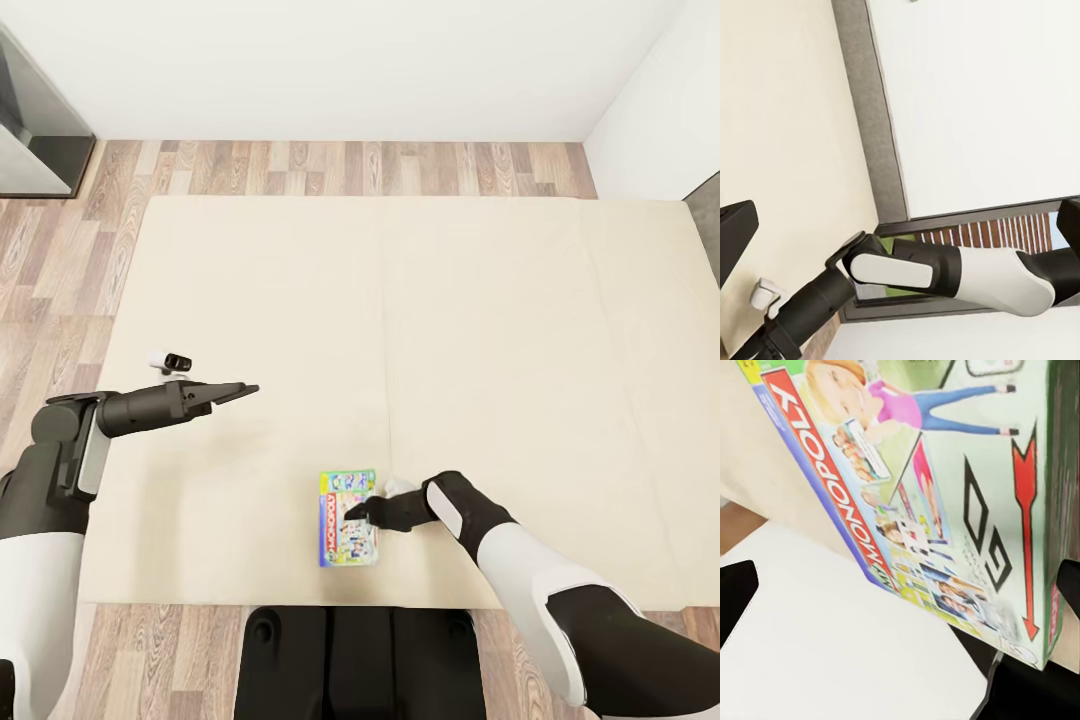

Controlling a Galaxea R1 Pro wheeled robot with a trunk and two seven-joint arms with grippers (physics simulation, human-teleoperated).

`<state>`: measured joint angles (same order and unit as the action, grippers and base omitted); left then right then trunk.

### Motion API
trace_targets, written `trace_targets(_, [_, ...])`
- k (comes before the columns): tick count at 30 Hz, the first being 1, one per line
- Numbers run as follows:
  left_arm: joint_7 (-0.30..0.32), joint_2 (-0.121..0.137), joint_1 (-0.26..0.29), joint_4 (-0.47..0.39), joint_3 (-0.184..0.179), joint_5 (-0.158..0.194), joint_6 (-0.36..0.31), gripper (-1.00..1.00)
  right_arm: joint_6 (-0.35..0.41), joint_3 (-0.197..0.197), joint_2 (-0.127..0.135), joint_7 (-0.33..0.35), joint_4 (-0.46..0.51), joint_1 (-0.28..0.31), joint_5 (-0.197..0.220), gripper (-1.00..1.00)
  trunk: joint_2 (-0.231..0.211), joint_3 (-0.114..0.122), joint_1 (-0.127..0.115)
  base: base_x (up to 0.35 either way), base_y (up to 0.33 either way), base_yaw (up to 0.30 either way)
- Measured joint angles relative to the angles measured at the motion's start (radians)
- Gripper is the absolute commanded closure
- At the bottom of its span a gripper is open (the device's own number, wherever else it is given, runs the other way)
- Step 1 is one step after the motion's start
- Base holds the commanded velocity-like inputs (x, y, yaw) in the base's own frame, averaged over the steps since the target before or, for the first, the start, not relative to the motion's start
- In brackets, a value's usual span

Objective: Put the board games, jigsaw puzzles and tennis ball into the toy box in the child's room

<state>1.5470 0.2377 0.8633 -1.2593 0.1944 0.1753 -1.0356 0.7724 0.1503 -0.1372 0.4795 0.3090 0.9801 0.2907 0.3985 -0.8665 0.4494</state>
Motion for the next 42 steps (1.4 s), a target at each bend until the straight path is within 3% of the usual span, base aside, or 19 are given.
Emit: trace_targets(42, [0.000,0.001,0.000,0.000,0.000,0.000,0.000,-1.00,-0.011,0.002,-0.006,-0.002,-0.001,-0.013,-0.003,-1.00,0.000,0.000,0.000,-0.013,0.000,0.000])
